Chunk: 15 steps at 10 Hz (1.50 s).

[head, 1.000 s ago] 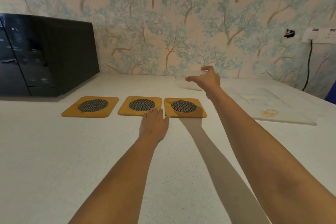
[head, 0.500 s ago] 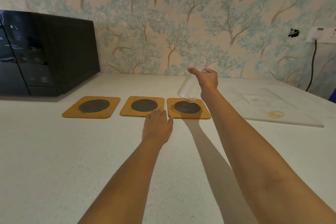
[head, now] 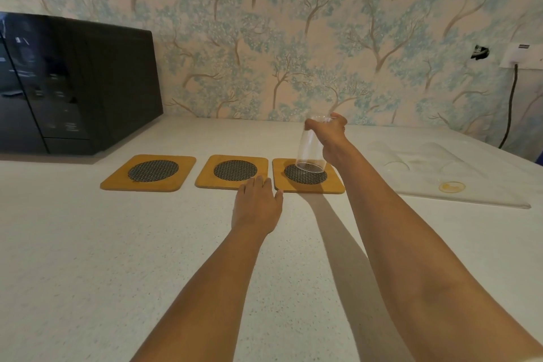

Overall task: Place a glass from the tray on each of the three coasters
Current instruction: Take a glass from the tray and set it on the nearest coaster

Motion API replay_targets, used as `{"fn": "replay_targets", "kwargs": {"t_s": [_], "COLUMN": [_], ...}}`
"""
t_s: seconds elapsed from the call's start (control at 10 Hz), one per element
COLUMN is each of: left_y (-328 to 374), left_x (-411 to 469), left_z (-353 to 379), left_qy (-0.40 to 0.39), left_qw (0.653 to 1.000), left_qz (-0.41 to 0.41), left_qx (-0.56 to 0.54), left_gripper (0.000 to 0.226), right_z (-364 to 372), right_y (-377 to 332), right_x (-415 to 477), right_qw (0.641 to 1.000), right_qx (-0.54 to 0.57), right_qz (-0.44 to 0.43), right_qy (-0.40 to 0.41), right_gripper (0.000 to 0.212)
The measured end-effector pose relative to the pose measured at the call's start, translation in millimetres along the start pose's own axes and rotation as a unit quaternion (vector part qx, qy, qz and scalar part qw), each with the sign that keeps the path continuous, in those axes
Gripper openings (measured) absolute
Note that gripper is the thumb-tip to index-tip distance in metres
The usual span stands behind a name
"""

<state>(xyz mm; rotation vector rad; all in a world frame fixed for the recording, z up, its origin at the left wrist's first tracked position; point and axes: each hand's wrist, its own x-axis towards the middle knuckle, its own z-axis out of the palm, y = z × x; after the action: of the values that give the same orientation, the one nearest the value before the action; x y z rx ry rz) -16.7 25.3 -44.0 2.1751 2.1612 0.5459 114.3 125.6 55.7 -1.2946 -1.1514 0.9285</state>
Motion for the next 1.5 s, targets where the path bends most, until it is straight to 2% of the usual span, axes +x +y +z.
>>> {"fn": "replay_targets", "kwargs": {"t_s": [0.3,1.1,1.3,1.5], "left_y": [-0.9,-0.5,-0.4,1.0], "left_x": [1.3,1.3,0.6,-0.4], "left_z": [2.0,1.6,1.9,-0.5], "left_qy": [-0.001,0.0,-0.001,-0.005], "left_qw": [1.0,1.0,1.0,1.0], "left_qz": [-0.002,-0.005,-0.005,-0.009], "left_qx": [0.0,0.002,0.0,0.002], "left_gripper": [0.055,0.055,0.055,0.056], "right_z": [4.9,8.7,8.4,6.1], "right_y": [7.3,19.5,22.0,22.4], "right_x": [-2.8,-3.8,-3.1,-4.4], "right_qw": [0.993,0.99,0.99,0.988], "right_qx": [-0.088,-0.116,-0.118,-0.137], "right_qz": [-0.07,-0.071,-0.075,-0.072], "right_qy": [0.027,0.037,0.032,0.016], "right_gripper": [0.076,0.077,0.08,0.096]}}
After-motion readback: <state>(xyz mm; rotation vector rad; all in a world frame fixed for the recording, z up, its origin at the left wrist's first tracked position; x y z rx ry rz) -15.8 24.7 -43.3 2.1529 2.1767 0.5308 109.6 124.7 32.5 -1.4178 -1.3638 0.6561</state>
